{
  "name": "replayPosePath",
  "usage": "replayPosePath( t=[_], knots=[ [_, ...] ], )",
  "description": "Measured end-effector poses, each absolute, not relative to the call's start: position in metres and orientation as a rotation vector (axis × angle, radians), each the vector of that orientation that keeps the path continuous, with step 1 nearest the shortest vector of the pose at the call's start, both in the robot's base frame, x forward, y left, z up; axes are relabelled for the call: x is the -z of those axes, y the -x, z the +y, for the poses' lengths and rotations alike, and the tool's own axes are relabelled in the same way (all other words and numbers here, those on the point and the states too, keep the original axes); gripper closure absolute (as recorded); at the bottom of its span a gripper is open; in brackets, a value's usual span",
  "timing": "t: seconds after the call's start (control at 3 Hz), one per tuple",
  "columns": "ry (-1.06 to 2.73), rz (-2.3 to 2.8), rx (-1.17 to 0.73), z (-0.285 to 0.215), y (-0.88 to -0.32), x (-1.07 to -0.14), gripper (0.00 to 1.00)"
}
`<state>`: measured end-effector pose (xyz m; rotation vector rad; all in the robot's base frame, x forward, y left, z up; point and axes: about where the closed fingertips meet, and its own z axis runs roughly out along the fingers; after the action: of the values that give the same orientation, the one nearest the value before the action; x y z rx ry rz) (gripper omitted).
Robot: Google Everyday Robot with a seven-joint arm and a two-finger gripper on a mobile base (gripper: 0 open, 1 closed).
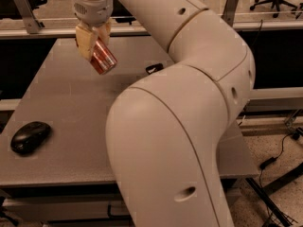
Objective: Knock coke can over
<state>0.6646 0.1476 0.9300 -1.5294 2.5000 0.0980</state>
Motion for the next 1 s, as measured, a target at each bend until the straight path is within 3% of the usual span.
replayPosePath(
  t=[0.67, 1.0],
  knots=[
    [1.595, 2.5, -0.065, 0.157, -0.668, -0.917, 0.06],
    [1.591, 2.448, -0.095, 0.175, -0.682, -0.908, 0.0]
  ],
)
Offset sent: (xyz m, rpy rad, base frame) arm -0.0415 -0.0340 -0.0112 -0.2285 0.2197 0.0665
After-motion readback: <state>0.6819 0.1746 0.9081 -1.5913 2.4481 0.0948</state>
